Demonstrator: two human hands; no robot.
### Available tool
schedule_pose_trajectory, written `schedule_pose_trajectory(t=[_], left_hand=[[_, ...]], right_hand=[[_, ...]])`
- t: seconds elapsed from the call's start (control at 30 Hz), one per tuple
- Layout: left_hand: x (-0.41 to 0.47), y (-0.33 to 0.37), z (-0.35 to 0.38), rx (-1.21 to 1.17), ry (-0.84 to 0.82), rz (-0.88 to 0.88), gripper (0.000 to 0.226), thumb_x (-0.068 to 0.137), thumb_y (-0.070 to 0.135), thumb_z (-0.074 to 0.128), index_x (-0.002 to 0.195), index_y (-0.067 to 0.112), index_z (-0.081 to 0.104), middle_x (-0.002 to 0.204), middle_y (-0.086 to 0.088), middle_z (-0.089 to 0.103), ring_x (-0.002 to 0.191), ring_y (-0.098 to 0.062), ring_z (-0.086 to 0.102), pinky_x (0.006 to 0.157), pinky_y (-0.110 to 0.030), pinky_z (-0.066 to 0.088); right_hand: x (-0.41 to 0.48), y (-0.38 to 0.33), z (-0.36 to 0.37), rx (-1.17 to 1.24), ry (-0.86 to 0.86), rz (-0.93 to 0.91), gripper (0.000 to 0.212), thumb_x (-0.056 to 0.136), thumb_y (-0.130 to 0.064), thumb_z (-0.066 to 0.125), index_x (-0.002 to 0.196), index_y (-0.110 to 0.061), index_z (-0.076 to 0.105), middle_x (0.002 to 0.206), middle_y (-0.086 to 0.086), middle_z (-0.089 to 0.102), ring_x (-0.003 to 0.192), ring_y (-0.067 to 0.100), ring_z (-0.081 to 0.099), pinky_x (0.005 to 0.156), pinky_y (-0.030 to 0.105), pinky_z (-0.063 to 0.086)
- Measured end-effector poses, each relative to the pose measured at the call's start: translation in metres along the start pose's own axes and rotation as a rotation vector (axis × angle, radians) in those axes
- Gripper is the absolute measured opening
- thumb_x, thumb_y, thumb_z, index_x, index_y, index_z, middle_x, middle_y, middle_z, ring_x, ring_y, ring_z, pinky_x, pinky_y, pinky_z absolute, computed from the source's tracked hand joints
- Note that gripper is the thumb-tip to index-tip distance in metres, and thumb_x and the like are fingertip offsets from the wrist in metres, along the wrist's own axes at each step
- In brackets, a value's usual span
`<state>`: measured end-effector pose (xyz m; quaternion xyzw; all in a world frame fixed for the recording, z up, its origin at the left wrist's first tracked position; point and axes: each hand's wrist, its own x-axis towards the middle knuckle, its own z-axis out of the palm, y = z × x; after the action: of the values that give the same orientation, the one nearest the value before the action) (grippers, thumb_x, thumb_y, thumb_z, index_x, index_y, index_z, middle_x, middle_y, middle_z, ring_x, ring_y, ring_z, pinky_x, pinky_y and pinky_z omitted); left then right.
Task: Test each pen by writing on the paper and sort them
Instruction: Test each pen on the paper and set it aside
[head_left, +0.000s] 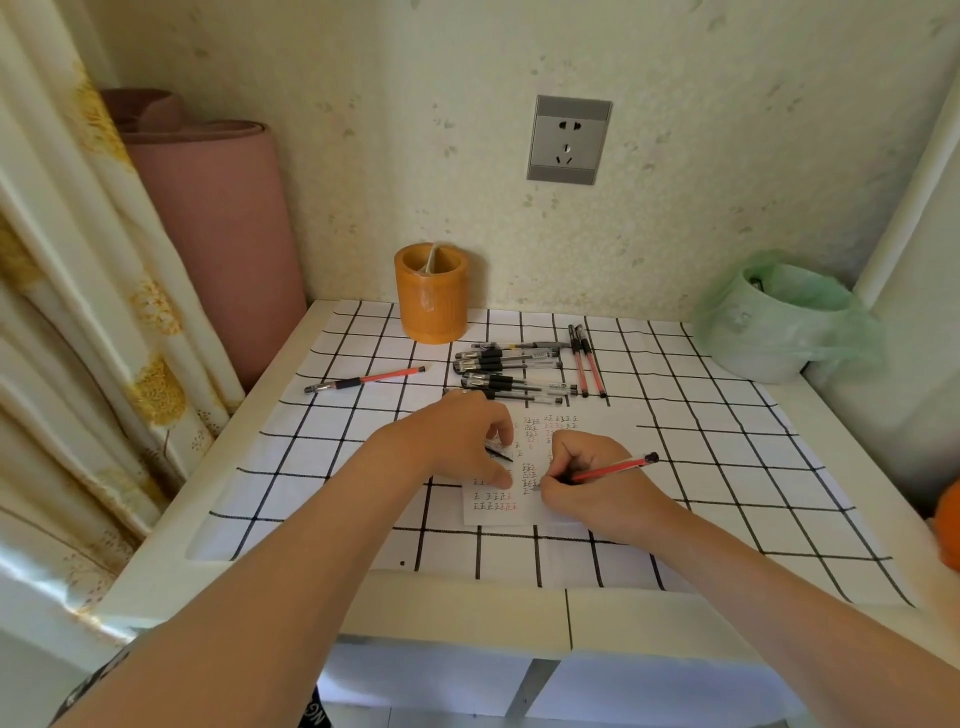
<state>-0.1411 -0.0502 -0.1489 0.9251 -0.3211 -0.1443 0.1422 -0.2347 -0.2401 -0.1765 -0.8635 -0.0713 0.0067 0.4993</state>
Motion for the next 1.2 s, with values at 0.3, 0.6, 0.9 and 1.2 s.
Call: schedule_pose_trajectory(t=[0.3, 0.6, 0.9, 1.2], left_hand=[[0.0005, -0.0006, 0.0003, -0.006, 0.002, 0.006, 0.052, 0.070, 0.049, 0.081, 0.113, 0.034, 0.057, 0.109, 0.010, 0.049, 0.106, -0.012, 0.042, 0.090, -0.031, 0.046], [0.0000, 0.0000, 0.0002, -0.015, 0.002, 0.000, 0.052, 0.069, 0.049, 0.081, 0.113, 0.034, 0.057, 0.109, 0.010, 0.049, 0.107, -0.013, 0.043, 0.090, -0.031, 0.046], [0.0004, 0.0002, -0.0006, -0.017, -0.003, 0.000, 0.053, 0.070, 0.049, 0.081, 0.114, 0.033, 0.057, 0.109, 0.010, 0.049, 0.106, -0.013, 0.043, 0.089, -0.031, 0.046], [-0.0011, 0.0008, -0.0008, -0.019, -0.002, -0.001, 0.053, 0.070, 0.048, 0.082, 0.114, 0.033, 0.057, 0.110, 0.009, 0.049, 0.107, -0.013, 0.043, 0.089, -0.030, 0.046]], right_hand=[[0.0000, 0.0015, -0.0009, 0.018, -0.039, -0.001, 0.012, 0.076, -0.004, 0.066, 0.070, -0.004, 0.055, 0.076, 0.020, 0.059, 0.064, 0.015, 0.051, 0.057, 0.031, 0.041], [0.0001, 0.0019, 0.0004, 0.023, -0.012, -0.001, 0.015, 0.078, -0.001, 0.066, 0.070, -0.003, 0.052, 0.073, 0.022, 0.056, 0.061, 0.014, 0.047, 0.055, 0.029, 0.039], [-0.0001, 0.0009, -0.0011, 0.006, -0.051, -0.006, 0.015, 0.078, -0.001, 0.067, 0.070, -0.005, 0.055, 0.075, 0.018, 0.060, 0.064, 0.014, 0.051, 0.057, 0.029, 0.042], [0.0001, -0.0034, 0.0004, 0.001, -0.036, 0.011, 0.017, 0.076, 0.004, 0.067, 0.069, -0.002, 0.052, 0.064, 0.004, 0.054, 0.057, 0.006, 0.048, 0.052, 0.022, 0.039]])
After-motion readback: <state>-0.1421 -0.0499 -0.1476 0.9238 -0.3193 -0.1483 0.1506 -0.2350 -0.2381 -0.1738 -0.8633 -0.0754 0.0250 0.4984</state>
